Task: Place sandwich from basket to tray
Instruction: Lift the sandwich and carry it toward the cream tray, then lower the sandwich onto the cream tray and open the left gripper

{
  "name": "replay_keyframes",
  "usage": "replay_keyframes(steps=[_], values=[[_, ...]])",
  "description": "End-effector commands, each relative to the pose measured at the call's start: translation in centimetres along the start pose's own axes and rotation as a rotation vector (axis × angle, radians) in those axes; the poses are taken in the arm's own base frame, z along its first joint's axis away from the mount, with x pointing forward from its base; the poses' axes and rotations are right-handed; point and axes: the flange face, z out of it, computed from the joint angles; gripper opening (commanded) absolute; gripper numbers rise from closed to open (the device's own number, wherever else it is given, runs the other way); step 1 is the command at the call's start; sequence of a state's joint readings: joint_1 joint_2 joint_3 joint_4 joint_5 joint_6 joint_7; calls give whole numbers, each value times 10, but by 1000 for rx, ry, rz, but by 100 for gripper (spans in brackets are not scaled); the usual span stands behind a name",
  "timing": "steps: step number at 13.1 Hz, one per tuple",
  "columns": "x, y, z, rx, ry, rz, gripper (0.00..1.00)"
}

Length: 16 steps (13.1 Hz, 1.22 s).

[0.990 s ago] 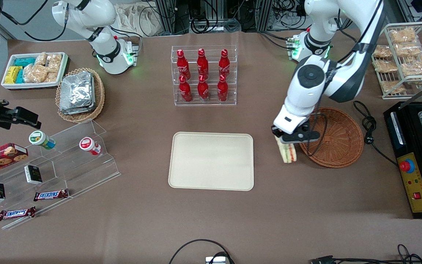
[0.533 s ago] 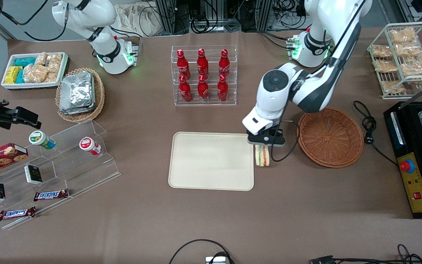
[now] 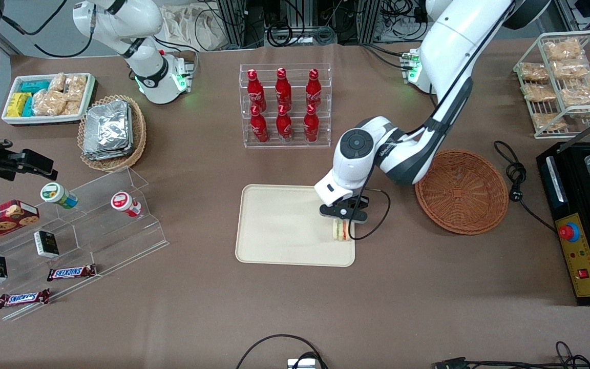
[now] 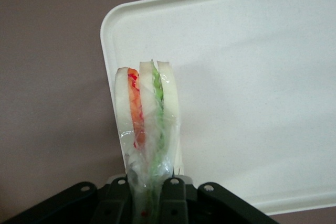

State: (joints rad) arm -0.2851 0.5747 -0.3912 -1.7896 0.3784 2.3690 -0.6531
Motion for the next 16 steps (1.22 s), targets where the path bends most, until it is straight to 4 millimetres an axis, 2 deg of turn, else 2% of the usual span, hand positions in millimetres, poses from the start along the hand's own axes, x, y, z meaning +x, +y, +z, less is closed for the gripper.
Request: replay_keyframes(steps=[1,7,10,11,12,13,14,15,16], values=[[5,13,8,-12,25,30,1],[0,19,23,-14,2,28,1],[-3,23,31,-21,-3,28,11],[-4,24,33,-21,-7,27,18],[-5,24,34,-22,-9,26,30],[-5,24,34,-23,-10,23,57],[-4,24,32,-23,-9,-3,89],[-4,24,30,-18,-9,-55,100],[-1,23,25,-19,0,-87,100]])
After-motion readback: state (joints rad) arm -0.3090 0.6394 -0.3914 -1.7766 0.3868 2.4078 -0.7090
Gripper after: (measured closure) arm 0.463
